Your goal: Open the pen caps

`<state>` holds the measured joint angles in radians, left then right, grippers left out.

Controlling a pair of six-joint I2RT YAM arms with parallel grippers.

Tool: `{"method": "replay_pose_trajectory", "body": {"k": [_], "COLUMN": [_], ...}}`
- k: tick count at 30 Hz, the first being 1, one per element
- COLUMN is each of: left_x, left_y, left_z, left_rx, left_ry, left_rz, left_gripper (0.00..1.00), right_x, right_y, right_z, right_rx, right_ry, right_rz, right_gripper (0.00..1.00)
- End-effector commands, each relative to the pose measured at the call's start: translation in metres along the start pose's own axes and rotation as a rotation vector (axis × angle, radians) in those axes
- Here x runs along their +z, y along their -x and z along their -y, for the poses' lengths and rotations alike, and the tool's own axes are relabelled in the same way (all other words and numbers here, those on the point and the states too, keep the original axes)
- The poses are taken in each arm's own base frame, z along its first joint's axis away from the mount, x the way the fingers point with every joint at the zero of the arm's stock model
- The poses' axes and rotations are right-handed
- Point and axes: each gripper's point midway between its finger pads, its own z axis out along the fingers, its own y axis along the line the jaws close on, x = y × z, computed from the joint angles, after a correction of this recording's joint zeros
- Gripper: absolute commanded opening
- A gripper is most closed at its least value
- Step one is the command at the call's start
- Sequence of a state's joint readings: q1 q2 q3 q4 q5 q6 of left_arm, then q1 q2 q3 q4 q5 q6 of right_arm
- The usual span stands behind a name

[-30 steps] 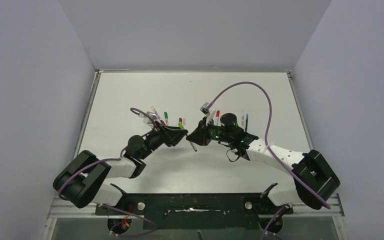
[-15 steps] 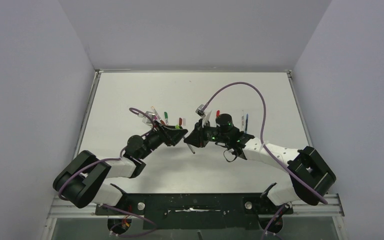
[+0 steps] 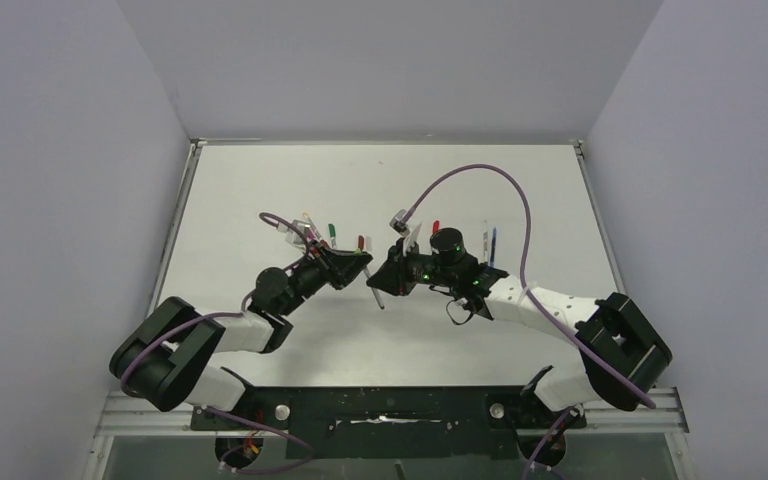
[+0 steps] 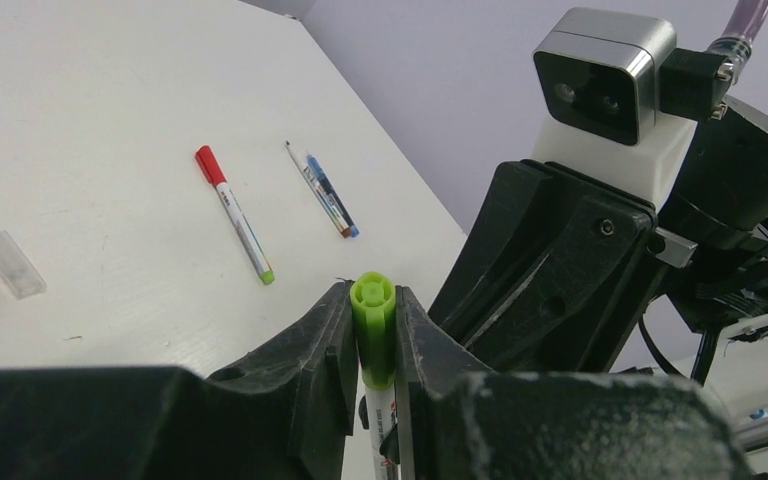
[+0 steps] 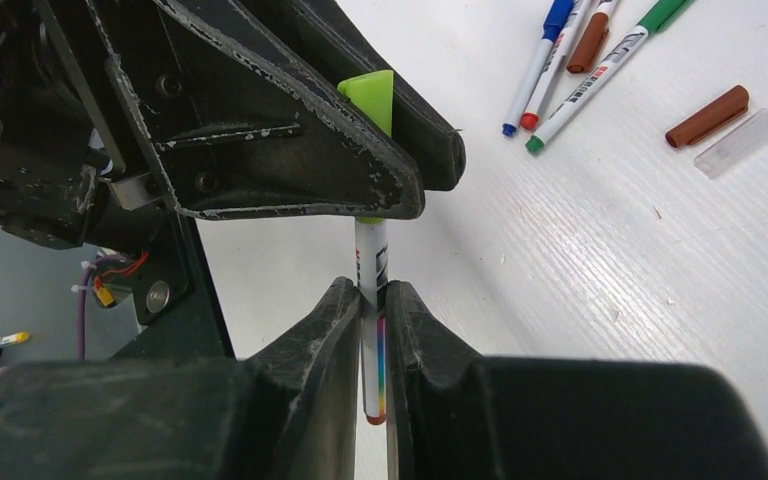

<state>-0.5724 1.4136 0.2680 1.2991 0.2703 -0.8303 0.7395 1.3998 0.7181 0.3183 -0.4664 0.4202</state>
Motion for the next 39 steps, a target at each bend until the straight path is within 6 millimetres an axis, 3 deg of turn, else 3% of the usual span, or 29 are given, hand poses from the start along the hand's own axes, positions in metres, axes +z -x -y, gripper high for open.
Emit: {"method": "replay_pose_trajectory", "body": {"k": [1, 4, 8, 21, 35, 39], "left_x": [0.010, 0.010, 0.010, 0.012, 0.011, 0.011], "left_y": [0.015, 0.015, 0.015, 0.012, 0.012, 0.011], "left_z": [0.023, 0.023, 0.025, 0.032, 0.038, 0.036], "left_rx": [0.025, 0.023, 0.020, -0.006, -0.018, -0.017], "left_ry": [-0.105, -0.109, -0.114, -0.165, -0.195, -0.187], "left_rz": [0.037, 0.034, 0.034, 0.015, 0.010, 0.011], "left_gripper": [0.12, 0.10, 0.10, 0.08, 0.08, 0.08], "right_x": [0.001, 0.002, 0.003, 0.004, 0.010, 0.009], "right_y": [0.030, 0.029, 0.028, 0.026, 0.022, 0.023], "right_z": [-0.007, -0.005, -0.001, 0.006, 0.011, 0.011], "right_rx": [-0.054, -0.054, -0.053, -0.055, -0.048, -0.051], "right_ry": [0.008, 0.002, -0.018, -0.047, -0.054, -0.059], "right_rz": [0.075, 0.073, 0.070, 0.064, 0.046, 0.050], "right_gripper": [0.00, 0.00, 0.16, 0.37, 0.39, 0.14]}}
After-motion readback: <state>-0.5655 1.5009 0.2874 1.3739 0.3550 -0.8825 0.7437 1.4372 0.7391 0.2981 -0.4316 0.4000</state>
